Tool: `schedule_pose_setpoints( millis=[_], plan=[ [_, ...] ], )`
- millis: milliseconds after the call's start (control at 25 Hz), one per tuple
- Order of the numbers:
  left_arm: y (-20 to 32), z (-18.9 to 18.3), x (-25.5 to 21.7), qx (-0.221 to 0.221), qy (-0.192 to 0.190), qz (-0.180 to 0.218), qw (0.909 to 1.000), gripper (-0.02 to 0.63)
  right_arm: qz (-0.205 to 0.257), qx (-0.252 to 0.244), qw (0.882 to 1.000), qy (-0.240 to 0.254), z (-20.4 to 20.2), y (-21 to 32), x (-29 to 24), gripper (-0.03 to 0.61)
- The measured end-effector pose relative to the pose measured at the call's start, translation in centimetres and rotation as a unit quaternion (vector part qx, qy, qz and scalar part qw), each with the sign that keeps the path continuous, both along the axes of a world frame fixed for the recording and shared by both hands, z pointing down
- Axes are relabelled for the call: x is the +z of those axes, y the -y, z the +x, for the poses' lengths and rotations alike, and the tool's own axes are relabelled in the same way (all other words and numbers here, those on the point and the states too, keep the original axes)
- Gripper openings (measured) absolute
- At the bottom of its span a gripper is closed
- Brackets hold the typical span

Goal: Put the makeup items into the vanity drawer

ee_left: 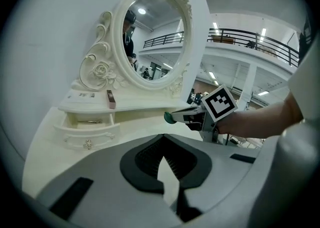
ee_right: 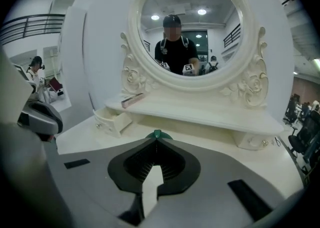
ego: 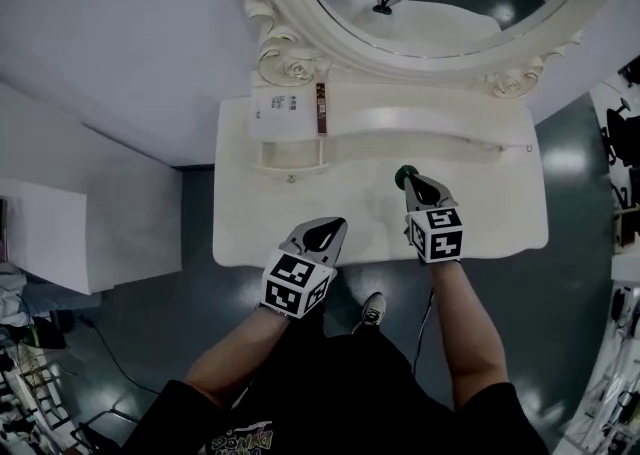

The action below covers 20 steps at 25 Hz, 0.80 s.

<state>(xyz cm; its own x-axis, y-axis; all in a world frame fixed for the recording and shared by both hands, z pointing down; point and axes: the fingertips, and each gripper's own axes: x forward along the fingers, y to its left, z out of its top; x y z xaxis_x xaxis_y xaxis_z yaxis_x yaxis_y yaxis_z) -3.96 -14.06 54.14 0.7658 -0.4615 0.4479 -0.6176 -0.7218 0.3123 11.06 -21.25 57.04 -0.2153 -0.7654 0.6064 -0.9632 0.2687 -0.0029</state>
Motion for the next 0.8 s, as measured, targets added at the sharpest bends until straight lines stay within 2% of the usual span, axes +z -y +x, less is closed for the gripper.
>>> schedule_pose_setpoints(
  millis=[360,640,800],
  plan=[
    [1.6,-6.0,-1.1,-0.053,-0.006,0.015,0.9984,0.008,0.024,-0.089,0.996,0.016,-11.1,2.8,-3.1,0.029],
    [2.8,-10.3,-0.6,-0.069,-0.005,0.016,0.9975,0.008,0.022,-0.133,0.991,0.015,-17.7,4.9,-3.1,0.029],
    [3.5,-12.4,-0.2,-0.063,0.008,0.029,0.9975,0.008,0.016,-0.148,0.989,0.011,-20.6,6.1,-2.5,0.029]
  ],
)
